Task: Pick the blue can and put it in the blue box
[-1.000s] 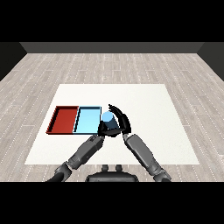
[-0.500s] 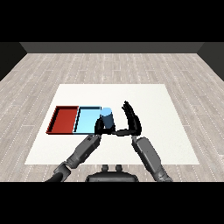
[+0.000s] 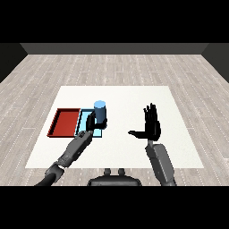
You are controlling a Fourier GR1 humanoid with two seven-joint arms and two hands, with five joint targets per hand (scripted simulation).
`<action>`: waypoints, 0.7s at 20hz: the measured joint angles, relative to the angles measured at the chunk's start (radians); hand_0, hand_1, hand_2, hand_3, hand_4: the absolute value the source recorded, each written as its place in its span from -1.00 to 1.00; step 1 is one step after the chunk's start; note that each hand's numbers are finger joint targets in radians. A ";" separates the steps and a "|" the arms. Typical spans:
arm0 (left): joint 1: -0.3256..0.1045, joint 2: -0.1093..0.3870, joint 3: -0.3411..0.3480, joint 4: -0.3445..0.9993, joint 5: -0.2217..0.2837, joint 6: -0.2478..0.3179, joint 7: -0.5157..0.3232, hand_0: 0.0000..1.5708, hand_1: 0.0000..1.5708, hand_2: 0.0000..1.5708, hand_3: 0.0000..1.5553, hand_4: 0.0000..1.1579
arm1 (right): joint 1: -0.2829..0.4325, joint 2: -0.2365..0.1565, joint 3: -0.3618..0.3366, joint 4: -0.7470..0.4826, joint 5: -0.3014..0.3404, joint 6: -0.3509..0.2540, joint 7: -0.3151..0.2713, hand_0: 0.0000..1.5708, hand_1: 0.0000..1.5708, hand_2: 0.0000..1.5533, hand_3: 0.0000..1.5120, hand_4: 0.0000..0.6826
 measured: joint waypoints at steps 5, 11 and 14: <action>-0.048 0.082 0.027 0.075 -0.053 0.043 0.091 1.00 1.00 1.00 0.93 0.93 | 0.049 -0.017 -0.051 -0.002 -0.042 0.042 -0.017 -1.00 -1.00 -1.00 -1.00 -1.00; -0.126 0.136 -0.004 0.251 -0.138 0.075 0.257 1.00 1.00 0.94 0.80 0.73 | 0.039 -0.014 -0.078 0.028 -0.056 0.050 -0.017 -1.00 -1.00 -1.00 -1.00 -1.00; -0.174 0.133 -0.025 0.374 -0.175 0.080 0.350 0.14 0.14 0.05 0.07 0.60 | 0.045 -0.014 -0.087 0.032 -0.066 0.058 -0.015 -1.00 -1.00 -1.00 -1.00 -1.00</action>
